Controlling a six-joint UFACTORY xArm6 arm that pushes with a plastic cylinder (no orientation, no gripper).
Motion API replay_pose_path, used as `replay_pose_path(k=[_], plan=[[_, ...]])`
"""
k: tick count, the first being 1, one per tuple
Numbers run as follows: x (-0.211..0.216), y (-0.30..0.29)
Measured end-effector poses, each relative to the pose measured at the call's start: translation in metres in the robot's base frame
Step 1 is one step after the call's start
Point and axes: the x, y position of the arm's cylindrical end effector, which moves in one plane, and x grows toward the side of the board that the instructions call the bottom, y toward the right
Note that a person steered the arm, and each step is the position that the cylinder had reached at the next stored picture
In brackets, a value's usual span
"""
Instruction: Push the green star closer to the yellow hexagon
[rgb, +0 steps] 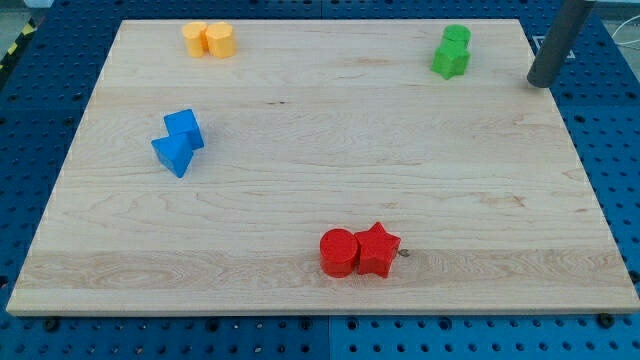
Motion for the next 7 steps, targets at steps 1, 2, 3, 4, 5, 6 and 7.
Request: replay_pose_path(k=[1, 2, 3, 4, 5, 6, 7], plan=[[-0.011, 0.000], [-0.015, -0.010], [-0.024, -0.039], [-0.025, -0.075], [-0.027, -0.113], [-0.044, -0.125], [-0.048, -0.117]])
